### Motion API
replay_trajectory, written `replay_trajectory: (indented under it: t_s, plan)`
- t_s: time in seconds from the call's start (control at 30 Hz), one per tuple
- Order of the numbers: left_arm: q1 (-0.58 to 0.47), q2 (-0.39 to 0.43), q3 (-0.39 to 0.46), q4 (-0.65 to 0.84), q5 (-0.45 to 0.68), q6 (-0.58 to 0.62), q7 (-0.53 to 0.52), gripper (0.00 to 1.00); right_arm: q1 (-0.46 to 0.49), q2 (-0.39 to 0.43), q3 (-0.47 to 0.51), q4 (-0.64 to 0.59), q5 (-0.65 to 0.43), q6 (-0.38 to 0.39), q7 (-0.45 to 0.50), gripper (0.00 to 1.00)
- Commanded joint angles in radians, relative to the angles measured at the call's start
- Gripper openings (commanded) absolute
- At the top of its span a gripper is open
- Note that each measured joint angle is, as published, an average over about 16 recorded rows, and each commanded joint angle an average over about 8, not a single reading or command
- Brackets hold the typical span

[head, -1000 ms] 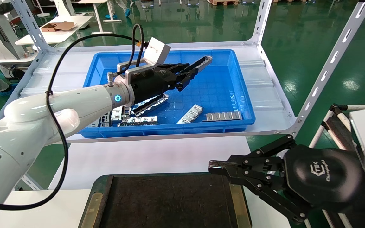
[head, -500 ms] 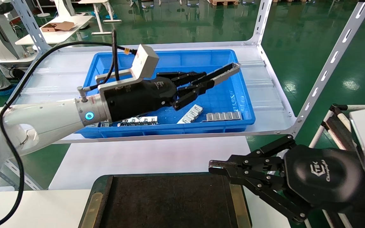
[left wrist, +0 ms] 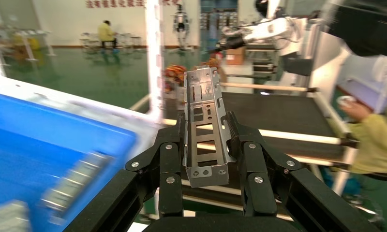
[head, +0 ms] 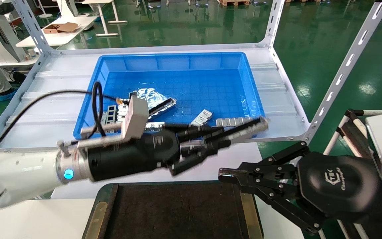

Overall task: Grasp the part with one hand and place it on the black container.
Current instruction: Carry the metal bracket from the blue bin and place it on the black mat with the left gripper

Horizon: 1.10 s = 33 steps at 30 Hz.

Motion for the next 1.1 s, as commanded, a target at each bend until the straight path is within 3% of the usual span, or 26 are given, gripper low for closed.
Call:
replay_trajectory:
  t_s: [0.03, 0.33, 0.53, 0.77, 1.1]
  plan:
    - [0.044, -0.037, 0.000, -0.085, -0.010, -0.010, -0.015, 0.00, 0.000, 0.000, 0.000, 0.000, 0.000, 0.000, 0.000, 0.00]
    - [0.298, -0.174, 0.031, -0.441, 0.004, -0.334, -0.043, 0.00, 0.000, 0.000, 0.000, 0.000, 0.000, 0.000, 0.000, 0.00]
    - [0.454, -0.186, 0.043, -0.548, -0.008, -0.544, -0.038, 0.00, 0.000, 0.000, 0.000, 0.000, 0.000, 0.000, 0.000, 0.00]
    - [0.610, -0.096, 0.002, -0.556, -0.045, -0.761, 0.022, 0.00, 0.000, 0.000, -0.001, 0.000, 0.000, 0.000, 0.000, 0.00]
    - [0.782, 0.107, -0.154, -0.532, -0.095, -0.969, 0.136, 0.00, 0.000, 0.000, -0.001, 0.000, 0.001, 0.000, 0.000, 0.00]
